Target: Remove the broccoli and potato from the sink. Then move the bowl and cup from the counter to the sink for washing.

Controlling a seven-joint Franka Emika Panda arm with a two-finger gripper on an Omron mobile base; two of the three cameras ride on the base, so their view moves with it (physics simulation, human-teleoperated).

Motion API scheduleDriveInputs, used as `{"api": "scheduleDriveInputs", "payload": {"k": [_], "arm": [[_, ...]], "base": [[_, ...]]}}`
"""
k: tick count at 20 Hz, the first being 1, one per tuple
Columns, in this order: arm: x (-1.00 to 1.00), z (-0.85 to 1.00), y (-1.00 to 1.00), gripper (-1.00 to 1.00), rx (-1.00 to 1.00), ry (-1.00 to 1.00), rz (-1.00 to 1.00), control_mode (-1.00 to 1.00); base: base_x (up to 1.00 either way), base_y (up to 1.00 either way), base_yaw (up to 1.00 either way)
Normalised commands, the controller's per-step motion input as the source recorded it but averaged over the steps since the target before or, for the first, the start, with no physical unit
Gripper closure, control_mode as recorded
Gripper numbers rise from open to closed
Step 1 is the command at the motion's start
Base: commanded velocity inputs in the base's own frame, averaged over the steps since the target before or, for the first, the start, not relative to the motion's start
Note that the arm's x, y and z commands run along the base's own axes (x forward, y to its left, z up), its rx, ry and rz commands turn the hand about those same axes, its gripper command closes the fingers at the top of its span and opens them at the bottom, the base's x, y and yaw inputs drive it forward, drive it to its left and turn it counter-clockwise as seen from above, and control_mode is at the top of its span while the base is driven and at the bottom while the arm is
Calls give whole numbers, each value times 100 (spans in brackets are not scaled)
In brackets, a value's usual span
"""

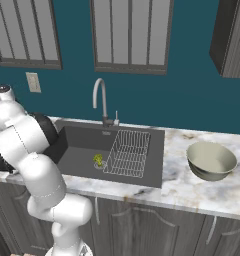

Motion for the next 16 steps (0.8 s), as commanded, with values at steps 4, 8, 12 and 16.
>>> {"api": "scheduleDriveInputs", "payload": {"k": [4, 8, 12, 16], "arm": [[0, -23, 29, 100, 0, 0, -2, -100], [0, -22, 25, 100, 0, 0, -4, -100], [2, -18, 21, 100, 0, 0, -7, -100], [4, -19, 21, 100, -1, 0, -7, -100]], "base": [[0, 0, 0], [0, 0, 0], [0, 0, 0], [0, 0, 0]]}}
